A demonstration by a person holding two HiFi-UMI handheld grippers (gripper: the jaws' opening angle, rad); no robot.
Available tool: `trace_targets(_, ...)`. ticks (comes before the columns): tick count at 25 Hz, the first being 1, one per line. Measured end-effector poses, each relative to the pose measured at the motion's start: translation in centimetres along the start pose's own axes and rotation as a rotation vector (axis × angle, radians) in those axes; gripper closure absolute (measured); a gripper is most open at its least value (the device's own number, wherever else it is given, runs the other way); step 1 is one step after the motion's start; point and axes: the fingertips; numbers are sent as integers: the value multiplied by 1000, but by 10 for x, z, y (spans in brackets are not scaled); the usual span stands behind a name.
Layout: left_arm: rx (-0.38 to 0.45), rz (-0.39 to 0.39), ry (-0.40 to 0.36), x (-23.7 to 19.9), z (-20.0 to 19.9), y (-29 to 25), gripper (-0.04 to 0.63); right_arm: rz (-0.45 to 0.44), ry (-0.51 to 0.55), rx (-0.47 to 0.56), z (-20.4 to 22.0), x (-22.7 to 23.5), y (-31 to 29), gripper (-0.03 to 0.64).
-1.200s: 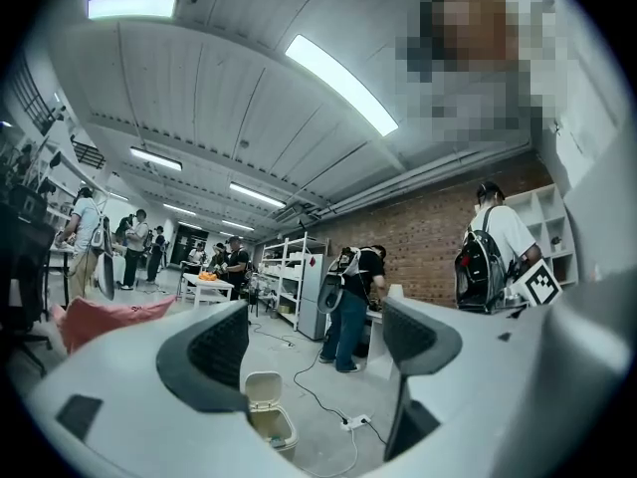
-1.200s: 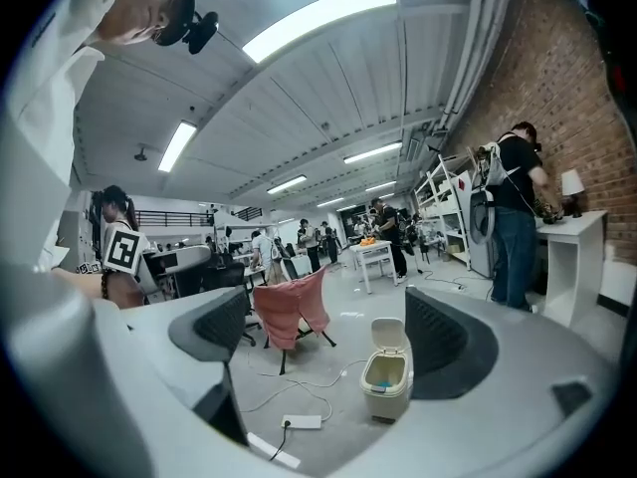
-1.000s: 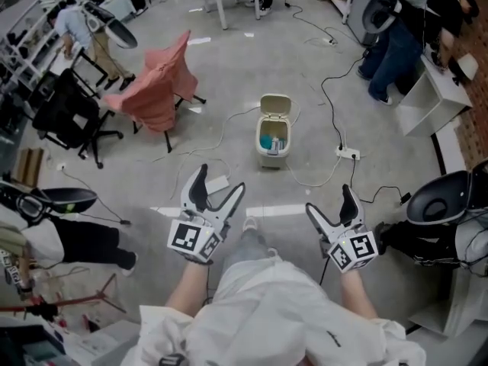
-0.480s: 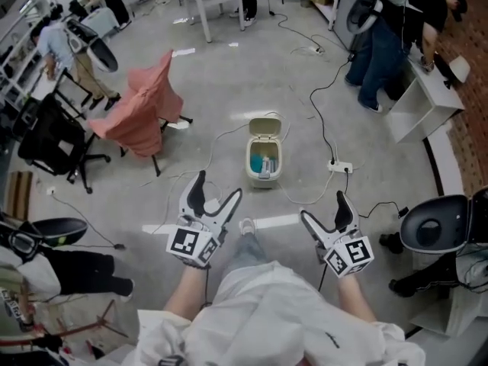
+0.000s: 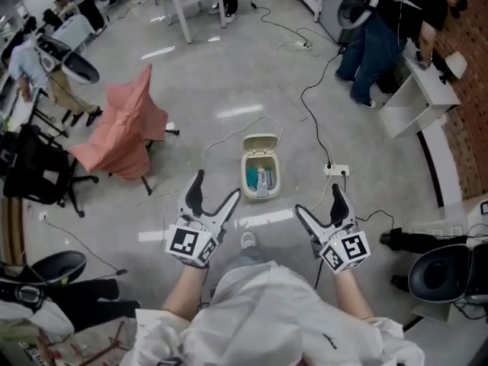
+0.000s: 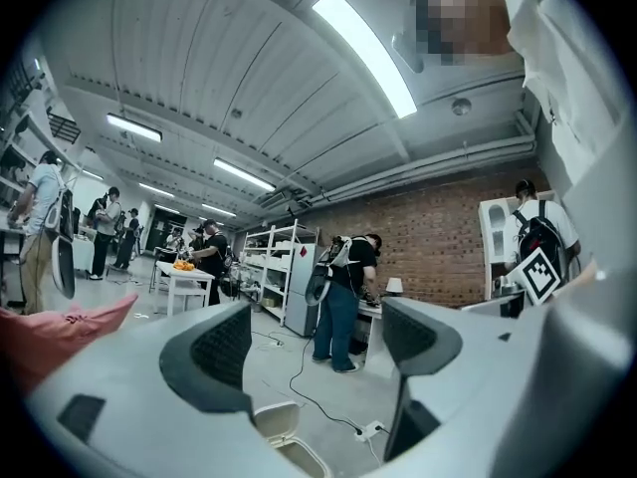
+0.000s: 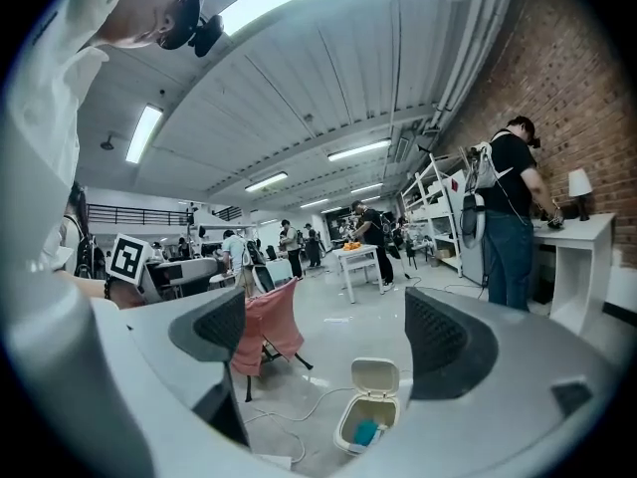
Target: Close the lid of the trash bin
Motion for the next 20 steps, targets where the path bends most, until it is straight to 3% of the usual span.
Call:
trace_targets(7, -39, 52, 21, -49, 29, -40, 184, 30, 15, -37, 19, 7, -64, 124)
trace_targets(14, -112, 63, 48, -70, 78, -72, 184, -2, 19, -76, 36, 28, -113, 124)
trace_targets(20, -155, 71, 27, -79, 124, -112, 184, -37, 41, -106, 66, 62, -149, 124)
Point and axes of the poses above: the fingertips, and each gripper's own axes: y backward along the fingers, x to its right, z out of its underside, and after that the axes turned 7 degrees about x, right-handed
